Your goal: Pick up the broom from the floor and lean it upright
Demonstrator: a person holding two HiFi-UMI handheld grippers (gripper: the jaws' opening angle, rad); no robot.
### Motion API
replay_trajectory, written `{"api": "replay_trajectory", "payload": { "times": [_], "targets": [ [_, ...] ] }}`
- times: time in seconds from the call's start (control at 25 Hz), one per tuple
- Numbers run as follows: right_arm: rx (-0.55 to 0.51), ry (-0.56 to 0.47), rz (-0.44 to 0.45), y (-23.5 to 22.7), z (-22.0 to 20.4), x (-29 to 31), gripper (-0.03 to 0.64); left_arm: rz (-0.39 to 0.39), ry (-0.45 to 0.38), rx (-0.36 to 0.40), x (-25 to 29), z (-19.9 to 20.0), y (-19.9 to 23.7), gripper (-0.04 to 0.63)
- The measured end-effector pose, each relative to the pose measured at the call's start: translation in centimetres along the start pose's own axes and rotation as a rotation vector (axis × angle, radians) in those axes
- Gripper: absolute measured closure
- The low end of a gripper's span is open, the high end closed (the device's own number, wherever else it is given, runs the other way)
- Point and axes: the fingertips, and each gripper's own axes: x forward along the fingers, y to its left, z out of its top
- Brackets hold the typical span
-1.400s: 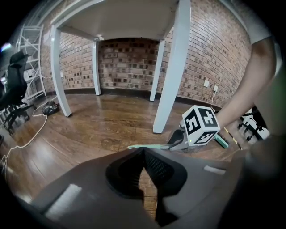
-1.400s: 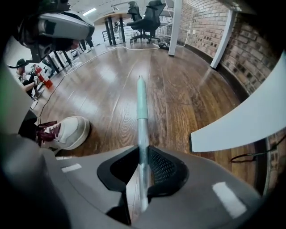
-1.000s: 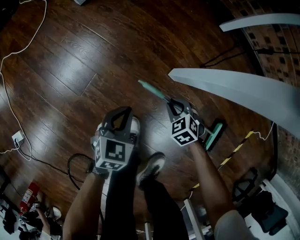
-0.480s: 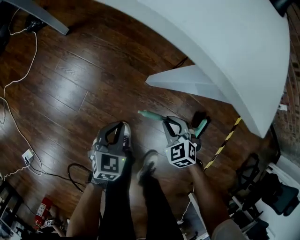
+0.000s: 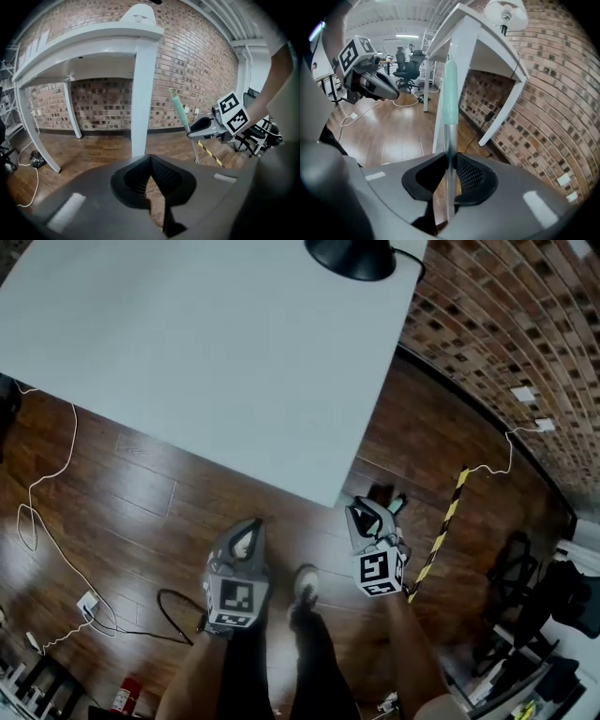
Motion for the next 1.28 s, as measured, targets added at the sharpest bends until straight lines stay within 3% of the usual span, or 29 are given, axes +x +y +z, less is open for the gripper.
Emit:
{"api": "replay_trajectory", "payload": {
  "times": [0.36,0.64,0.84,1.28],
  "targets": [
    [0.109,-0.016,-0.114,-6.3,2.1,-4.7,0.525,-0.009,-0.046,0.0,-1.4,5.7,1.8,0.595],
    [0.117,-0.098,-0.116,-10.0,5.2,-2.4,0.523,0.112,-0.062,-0.033,-1.5,8.5,4.5,0.595],
    [0.157,-0.184,-0.12,-13.0,8.9,0.5,0.525,0.182,-0.057,-0.131,-0.8,8.4,4.8,0.595],
    [0.147,-0.269,-0.034,-15.9,15.8,4.4,0.523,0.299,-0.073,-0.311,0.7,8.9,3.7,0.595]
  ]
}}
